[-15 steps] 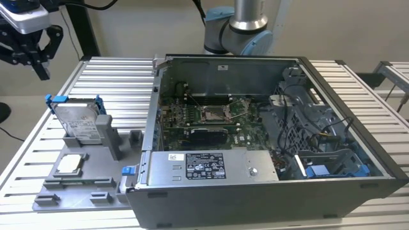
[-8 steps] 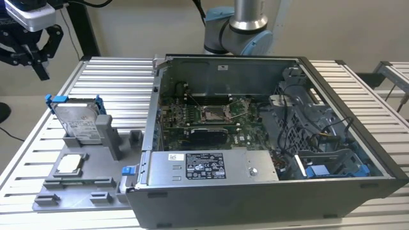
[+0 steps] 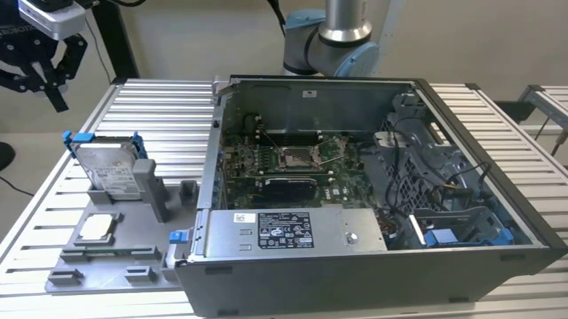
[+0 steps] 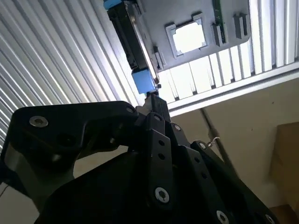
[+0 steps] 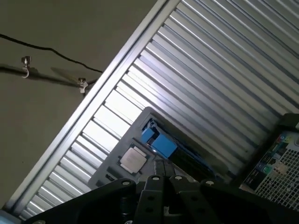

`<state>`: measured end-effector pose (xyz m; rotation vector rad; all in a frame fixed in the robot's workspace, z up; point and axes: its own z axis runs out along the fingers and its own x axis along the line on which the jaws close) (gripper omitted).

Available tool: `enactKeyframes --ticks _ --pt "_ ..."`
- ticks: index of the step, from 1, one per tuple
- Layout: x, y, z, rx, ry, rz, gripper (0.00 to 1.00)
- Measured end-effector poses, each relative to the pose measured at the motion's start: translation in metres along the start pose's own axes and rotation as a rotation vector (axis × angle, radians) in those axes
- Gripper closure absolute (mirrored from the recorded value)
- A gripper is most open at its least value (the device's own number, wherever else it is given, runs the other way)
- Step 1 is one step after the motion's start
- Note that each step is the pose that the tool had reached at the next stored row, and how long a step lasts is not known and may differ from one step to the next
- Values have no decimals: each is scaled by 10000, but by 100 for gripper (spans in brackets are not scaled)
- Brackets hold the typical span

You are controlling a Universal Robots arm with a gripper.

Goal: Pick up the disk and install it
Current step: 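Pick up the disk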

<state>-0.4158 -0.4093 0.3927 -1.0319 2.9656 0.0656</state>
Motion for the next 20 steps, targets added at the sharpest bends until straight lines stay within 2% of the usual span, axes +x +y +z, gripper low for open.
enactKeyframes --ticks 7,20 --pt "0 0 0 26 50 -1280 100" --pt "0 0 0 109 40 -3648 100"
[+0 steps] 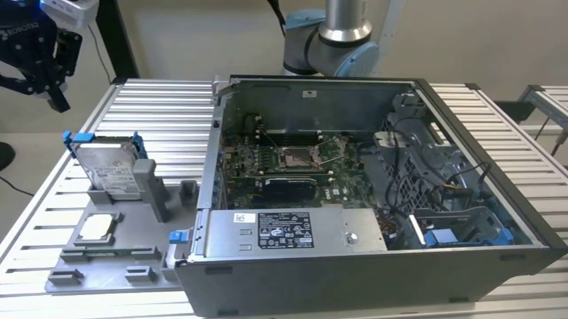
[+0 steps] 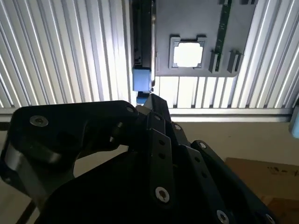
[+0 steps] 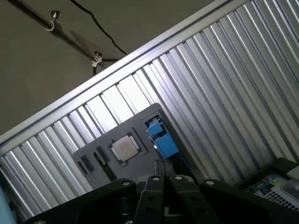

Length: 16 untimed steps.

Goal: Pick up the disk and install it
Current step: 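Pick up the disk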

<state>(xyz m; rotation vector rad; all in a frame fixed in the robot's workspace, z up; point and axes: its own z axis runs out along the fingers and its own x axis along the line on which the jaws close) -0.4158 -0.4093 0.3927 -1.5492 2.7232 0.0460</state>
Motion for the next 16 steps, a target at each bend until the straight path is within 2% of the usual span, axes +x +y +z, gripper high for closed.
enactKeyframes --ticks 16 --pt "0 0 0 -60 61 -2898 100"
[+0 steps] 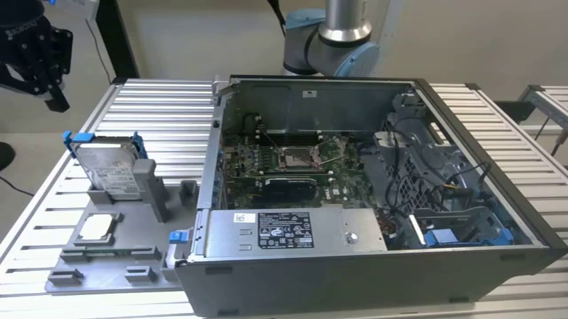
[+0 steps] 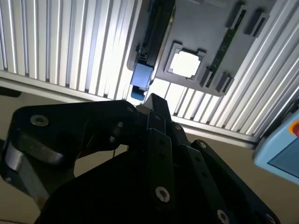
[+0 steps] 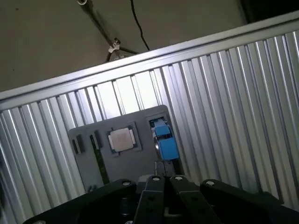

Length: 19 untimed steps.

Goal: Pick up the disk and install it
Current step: 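Pick up the disk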

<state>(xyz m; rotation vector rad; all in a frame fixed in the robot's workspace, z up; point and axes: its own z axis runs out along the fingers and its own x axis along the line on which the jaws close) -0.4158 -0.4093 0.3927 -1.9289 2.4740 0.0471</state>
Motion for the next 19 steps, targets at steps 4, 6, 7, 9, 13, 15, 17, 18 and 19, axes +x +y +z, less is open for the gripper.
enactKeyframes --ticks 4,6,7,9,13,15,17,18,19 --pt "0 0 0 -16 15 -725 100" --pt "0 0 0 -24 22 -1089 100" --pt "0 0 0 -28 27 -1270 100" --pt "0 0 0 -36 34 -1639 100" --pt "0 1 0 -51 49 -2341 100" --pt "0 0 0 -56 55 -2600 100" --pt "0 0 0 -62 59 -2850 100" --pt "0 0 0 -64 62 -2948 100" --pt "0 0 0 -66 64 -3034 100"
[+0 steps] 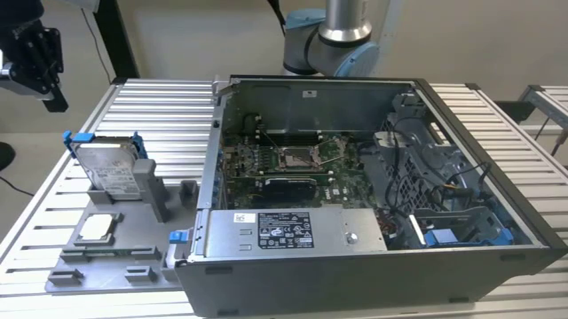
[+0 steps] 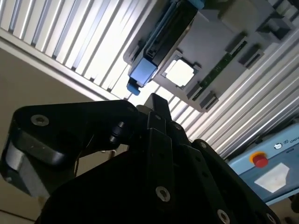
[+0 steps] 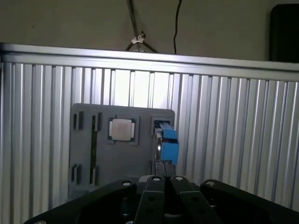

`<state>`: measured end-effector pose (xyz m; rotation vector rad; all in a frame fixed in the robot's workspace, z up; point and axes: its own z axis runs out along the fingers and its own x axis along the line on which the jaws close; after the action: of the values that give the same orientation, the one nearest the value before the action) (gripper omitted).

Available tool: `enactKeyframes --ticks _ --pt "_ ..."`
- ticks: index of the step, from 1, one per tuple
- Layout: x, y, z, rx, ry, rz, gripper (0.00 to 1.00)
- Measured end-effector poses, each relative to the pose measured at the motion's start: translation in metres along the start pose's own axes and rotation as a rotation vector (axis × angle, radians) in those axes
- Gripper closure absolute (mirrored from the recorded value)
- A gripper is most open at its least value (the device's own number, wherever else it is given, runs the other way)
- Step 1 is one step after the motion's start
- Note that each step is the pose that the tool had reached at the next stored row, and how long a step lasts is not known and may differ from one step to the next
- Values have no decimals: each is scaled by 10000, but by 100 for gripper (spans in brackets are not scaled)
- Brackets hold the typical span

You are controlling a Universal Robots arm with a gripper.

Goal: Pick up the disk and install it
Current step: 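Pick up the disk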

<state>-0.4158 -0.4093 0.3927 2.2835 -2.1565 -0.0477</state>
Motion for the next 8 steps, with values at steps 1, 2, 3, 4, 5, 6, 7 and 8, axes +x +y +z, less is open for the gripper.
enactKeyframes --ticks 1,2,3,4,5,6,7,8 --pt "0 0 0 -2 2 -89 100" --pt "0 0 0 -3 4 -174 100" --pt "0 0 0 -6 5 -253 100" --pt "0 0 0 -6 7 -316 100" --pt "0 0 0 -7 7 -332 100" --pt "0 0 0 -7 7 -331 100" --pt "0 0 0 -7 7 -333 100" --pt "0 0 0 -7 7 -333 100"
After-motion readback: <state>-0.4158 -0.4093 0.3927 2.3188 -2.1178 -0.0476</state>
